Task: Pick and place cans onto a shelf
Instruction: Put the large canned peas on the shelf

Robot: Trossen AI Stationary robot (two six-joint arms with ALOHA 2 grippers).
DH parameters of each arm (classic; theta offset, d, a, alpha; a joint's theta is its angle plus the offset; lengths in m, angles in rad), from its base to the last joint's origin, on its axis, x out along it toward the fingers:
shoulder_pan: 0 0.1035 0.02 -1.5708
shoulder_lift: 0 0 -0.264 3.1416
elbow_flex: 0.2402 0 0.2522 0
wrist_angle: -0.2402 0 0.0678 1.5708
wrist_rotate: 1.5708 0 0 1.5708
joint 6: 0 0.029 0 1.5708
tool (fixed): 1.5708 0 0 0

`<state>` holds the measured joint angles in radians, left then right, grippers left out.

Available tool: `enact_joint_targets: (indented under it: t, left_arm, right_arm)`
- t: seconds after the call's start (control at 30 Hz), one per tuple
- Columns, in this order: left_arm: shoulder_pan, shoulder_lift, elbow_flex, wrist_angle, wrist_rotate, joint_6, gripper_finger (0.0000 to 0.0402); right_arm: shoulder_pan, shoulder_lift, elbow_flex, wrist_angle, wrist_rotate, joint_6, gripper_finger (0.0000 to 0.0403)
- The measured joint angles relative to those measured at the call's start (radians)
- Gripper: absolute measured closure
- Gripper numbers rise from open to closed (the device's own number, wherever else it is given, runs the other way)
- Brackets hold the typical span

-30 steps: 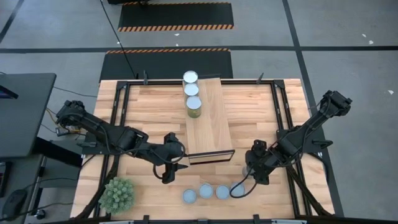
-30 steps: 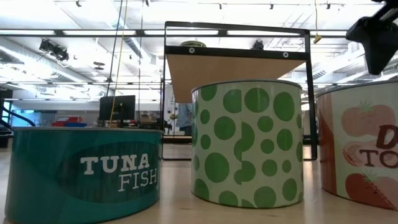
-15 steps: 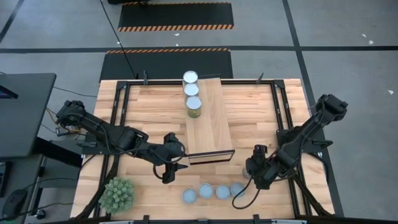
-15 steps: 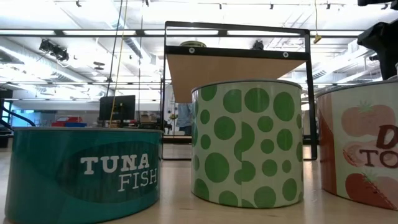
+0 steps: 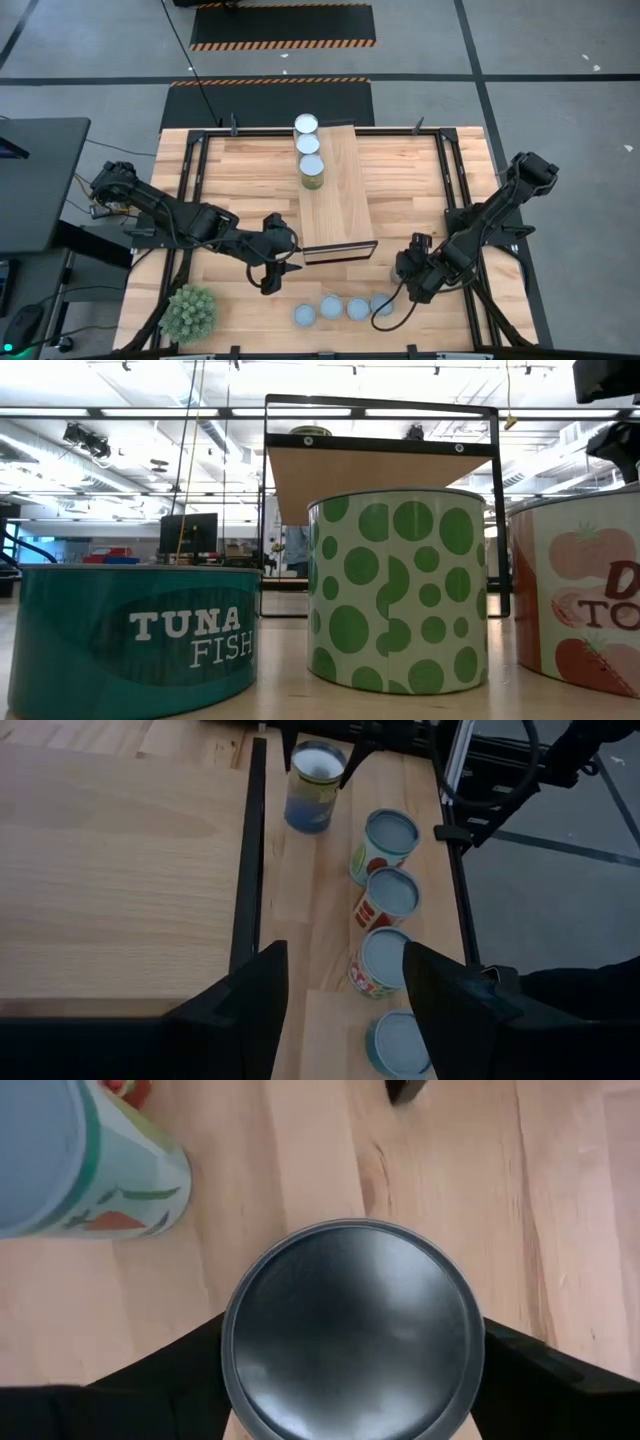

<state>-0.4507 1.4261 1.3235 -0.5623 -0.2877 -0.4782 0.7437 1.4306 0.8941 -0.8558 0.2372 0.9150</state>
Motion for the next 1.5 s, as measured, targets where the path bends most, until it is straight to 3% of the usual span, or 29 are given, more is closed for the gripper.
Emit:
enact_joint_targets:
  t: [0.27, 0.47, 0.77, 1.07, 1.5]
  left_arm:
    - [0.000, 0.000, 0.000, -0.003, 0.000, 0.001, 0.0198]
    - [0.002, -0.005, 0.000, -0.004, 0.001, 0.003, 0.0198]
    - [0.080, -0.035, 0.001, 0.026, 0.001, 0.019, 0.0198]
    - [0.158, -0.035, 0.001, 0.029, 0.074, 0.018, 0.0198]
    - [0.191, -0.089, 0.002, 0.054, 0.101, 0.010, 0.0198]
  right_arm:
    - [-0.065, -0.076, -0.002, -0.094, 0.021, 0.028, 0.0083]
    - [-0.166, -0.192, 0.048, -0.264, 0.092, -0.004, 0.0079]
    - [-0.418, -0.287, 0.221, -0.409, 0.059, -0.260, 0.0078]
    - [-0.585, -0.162, 0.515, -0.511, 0.045, -0.616, 0.0079]
    - [-0.710, 0.068, 0.849, -0.464, -0.093, -0.970, 0.0078]
